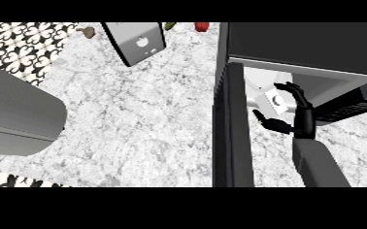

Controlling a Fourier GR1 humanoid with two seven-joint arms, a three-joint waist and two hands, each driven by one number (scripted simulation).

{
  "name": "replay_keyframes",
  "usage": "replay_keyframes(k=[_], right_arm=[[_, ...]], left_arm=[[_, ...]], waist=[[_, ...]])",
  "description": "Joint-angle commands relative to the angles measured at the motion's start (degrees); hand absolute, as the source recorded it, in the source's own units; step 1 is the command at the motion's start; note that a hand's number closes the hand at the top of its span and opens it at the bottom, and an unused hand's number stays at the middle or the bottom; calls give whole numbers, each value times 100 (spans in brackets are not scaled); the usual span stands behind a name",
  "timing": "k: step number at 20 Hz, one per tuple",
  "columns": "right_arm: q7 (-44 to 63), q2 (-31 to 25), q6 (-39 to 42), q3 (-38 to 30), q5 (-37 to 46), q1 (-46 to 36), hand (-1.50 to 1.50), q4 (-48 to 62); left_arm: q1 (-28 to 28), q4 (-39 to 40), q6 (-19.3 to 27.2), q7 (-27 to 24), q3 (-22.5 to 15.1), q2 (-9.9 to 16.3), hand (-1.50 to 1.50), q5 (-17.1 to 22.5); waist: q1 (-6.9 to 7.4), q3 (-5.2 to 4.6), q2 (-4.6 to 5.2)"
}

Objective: Pick up the milk, place it into the microwave and close the microwave

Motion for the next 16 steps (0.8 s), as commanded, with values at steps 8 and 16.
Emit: replay_keyframes(k=[8, 16], right_arm=[[1675, -244, -724, 501, 600, -1473, -150, 330], [1948, 65, -1203, 684, 578, -1656, -150, 90]], left_arm=[[-261, 111, 25, 189, -115, 145, -150, 29], [-441, 208, 82, 353, -206, 231, -150, 16]], waist=[[419, -25, 93], [390, -16, 58]])
